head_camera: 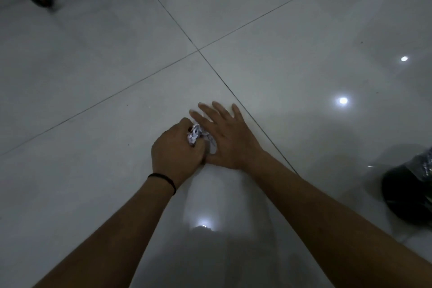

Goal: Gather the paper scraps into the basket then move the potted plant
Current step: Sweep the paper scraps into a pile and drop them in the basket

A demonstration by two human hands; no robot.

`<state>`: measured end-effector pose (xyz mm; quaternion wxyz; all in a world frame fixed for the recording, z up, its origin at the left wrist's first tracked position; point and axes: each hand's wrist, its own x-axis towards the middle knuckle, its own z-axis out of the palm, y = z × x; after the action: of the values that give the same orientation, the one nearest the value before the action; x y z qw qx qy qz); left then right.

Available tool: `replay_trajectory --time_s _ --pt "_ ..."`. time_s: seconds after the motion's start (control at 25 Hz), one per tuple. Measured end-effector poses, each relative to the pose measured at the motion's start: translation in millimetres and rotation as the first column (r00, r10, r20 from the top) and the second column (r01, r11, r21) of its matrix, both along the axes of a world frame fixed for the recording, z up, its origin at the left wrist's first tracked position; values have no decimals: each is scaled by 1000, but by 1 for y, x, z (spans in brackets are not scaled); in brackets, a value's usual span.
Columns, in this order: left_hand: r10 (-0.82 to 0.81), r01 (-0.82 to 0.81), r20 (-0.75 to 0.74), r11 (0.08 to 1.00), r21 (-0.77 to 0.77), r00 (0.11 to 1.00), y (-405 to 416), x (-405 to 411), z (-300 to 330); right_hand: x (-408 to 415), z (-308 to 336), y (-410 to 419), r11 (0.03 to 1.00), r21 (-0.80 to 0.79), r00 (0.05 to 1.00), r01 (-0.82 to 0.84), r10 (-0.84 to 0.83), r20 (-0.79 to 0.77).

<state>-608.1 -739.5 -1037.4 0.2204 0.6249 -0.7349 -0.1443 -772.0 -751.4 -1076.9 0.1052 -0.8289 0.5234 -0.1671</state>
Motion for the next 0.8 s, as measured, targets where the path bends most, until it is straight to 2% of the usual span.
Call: replay_trajectory --time_s 0.08,0.2,0.4,0.6,0.72,0.8 --pt "-1 7 84 998 -67 996 10 7 -4 -1 -5 2 998 -67 1000 -16 17 23" --pt "50 -44 72 996 -76 996 20 16 -14 -3 -1 9 987 -144 989 69 -48 142" --pt "3 3 88 998 -63 996 29 13 -22 -7 3 19 961 -87 961 262 -252 111" --pt "-269 279 171 960 -36 948 19 -4 -23 -15 4 31 929 -87 920 359 -336 202" --pt "-240 259 154 959 -112 958 19 -3 -25 -19 9 39 939 -3 884 343 -322 338" --pt "-172 193 164 974 -116 971 23 -4 -25 -22 13 44 959 33 895 283 -276 350"
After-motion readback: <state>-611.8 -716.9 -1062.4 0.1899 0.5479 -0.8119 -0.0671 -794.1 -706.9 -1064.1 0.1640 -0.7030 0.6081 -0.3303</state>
